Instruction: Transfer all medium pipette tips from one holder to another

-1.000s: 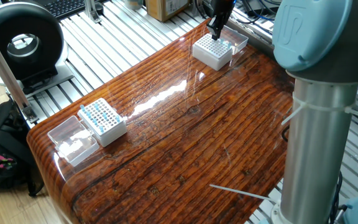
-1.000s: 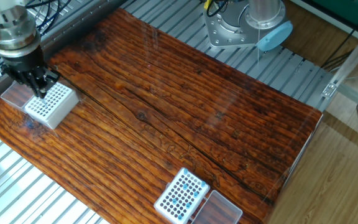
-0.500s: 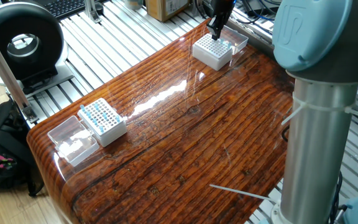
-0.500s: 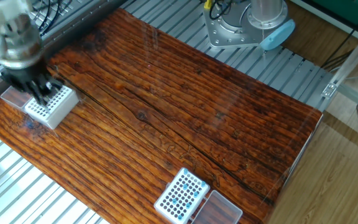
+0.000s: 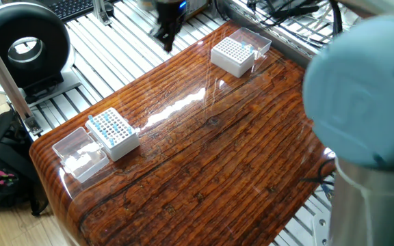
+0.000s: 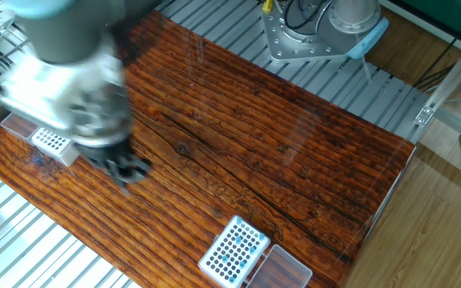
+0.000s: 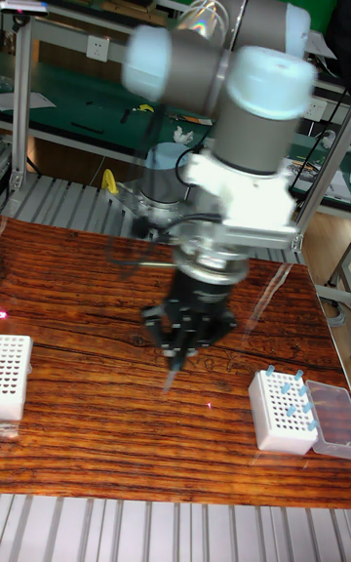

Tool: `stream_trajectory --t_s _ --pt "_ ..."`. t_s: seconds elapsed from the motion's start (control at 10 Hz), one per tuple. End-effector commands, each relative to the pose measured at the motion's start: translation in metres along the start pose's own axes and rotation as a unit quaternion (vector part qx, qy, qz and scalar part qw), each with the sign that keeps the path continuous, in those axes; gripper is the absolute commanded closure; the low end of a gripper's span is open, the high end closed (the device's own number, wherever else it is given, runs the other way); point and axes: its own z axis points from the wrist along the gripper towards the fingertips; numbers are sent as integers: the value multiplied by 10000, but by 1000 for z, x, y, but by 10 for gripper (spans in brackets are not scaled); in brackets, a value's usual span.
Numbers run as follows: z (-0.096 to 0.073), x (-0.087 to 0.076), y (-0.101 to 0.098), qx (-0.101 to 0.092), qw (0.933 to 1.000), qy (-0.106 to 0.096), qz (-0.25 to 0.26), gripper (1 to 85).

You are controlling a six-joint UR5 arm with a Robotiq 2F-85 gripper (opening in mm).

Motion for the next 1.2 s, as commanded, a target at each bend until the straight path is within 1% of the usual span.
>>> stream_trajectory --t_s 0.0,0.1,0.2,0.3,0.4,0.5,0.6,0.7,0.8,0.9,1.0,1.1 --pt "0 11 35 43 9998 48 -209 843" --pt "0 12 39 -32 9968 59 -800 843" --pt "0 9 43 -99 9913 -9 -1311 843" --pt "0 4 47 -166 9890 -115 -1468 843" --pt "0 4 46 -148 9903 -100 -1380 843" --pt "-1 3 56 -145 9932 -40 -1154 843" --pt "-4 -8 86 -171 9962 -37 -854 843" --pt "-3 -20 128 -315 9984 -63 -473 843" --pt "1 -24 155 -316 9993 -95 -180 843" --pt "5 -22 179 -420 9991 -86 66 843" --pt "6 -18 186 -397 9991 -47 147 843" --pt "5 -9 190 -383 9990 43 218 843"
